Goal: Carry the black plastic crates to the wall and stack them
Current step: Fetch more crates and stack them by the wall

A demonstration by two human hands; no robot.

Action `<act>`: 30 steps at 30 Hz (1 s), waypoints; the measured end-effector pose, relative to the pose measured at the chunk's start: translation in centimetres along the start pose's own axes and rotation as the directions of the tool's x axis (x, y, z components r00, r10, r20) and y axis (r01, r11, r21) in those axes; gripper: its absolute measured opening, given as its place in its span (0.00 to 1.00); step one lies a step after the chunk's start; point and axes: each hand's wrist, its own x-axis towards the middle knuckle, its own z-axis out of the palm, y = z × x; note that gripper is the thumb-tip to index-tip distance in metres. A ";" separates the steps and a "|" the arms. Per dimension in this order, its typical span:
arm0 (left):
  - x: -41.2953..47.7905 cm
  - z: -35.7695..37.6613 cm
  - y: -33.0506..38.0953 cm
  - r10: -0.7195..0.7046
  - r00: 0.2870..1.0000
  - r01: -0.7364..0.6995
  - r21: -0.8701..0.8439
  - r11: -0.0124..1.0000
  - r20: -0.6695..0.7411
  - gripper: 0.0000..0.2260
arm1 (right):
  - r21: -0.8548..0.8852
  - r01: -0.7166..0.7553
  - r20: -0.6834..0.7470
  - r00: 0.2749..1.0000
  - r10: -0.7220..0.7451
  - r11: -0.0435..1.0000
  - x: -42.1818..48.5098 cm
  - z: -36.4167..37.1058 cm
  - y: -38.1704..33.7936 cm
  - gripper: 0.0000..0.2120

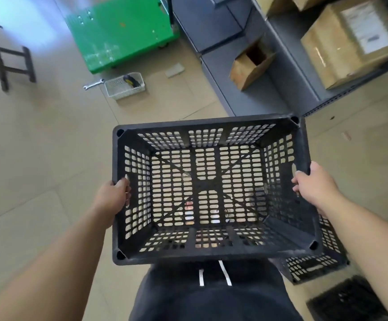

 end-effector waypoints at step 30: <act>-33.3 -2.4 -35.6 -0.607 0.703 0.031 -0.837 0.546 -0.370 0.10 | -0.282 0.854 0.575 0.515 -0.636 0.437 -21.3 7.7 -11.3 0.10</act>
